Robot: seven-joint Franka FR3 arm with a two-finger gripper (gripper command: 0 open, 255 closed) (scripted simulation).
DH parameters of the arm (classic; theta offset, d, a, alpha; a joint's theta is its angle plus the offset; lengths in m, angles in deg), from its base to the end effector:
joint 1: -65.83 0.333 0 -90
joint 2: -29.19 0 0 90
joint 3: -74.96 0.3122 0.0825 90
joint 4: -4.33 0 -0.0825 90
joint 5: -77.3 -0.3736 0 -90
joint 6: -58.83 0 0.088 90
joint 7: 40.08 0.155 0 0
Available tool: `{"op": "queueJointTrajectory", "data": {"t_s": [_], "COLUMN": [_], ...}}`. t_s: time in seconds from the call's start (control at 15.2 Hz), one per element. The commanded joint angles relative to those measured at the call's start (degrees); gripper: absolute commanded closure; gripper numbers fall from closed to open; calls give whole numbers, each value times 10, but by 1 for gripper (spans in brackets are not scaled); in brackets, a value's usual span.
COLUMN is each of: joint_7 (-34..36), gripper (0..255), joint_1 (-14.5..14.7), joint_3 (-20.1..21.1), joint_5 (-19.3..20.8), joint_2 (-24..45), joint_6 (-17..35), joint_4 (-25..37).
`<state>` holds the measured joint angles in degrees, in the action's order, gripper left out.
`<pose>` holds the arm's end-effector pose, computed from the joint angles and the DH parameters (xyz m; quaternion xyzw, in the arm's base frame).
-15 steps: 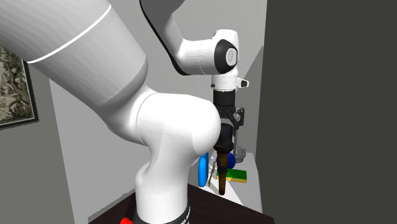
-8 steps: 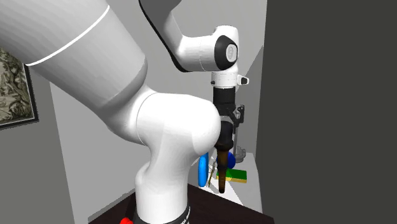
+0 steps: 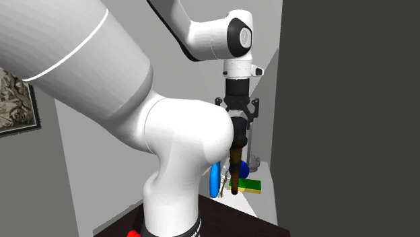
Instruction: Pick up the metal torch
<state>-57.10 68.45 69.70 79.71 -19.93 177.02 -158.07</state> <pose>0.2947 -0.0115 0.3800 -0.9879 -0.1483 -0.0440 0.0090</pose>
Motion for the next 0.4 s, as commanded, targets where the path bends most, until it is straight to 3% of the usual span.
{"op": "queueJointTrajectory", "data": {"t_s": [0.0,0.33], "joint_7": [0,1], "gripper": [255,255], "joint_1": [0,1], "joint_3": [1,2], "joint_5": [-1,-2], "joint_2": [-2,-8], "joint_6": [-16,-44], "joint_4": [14,36]}}
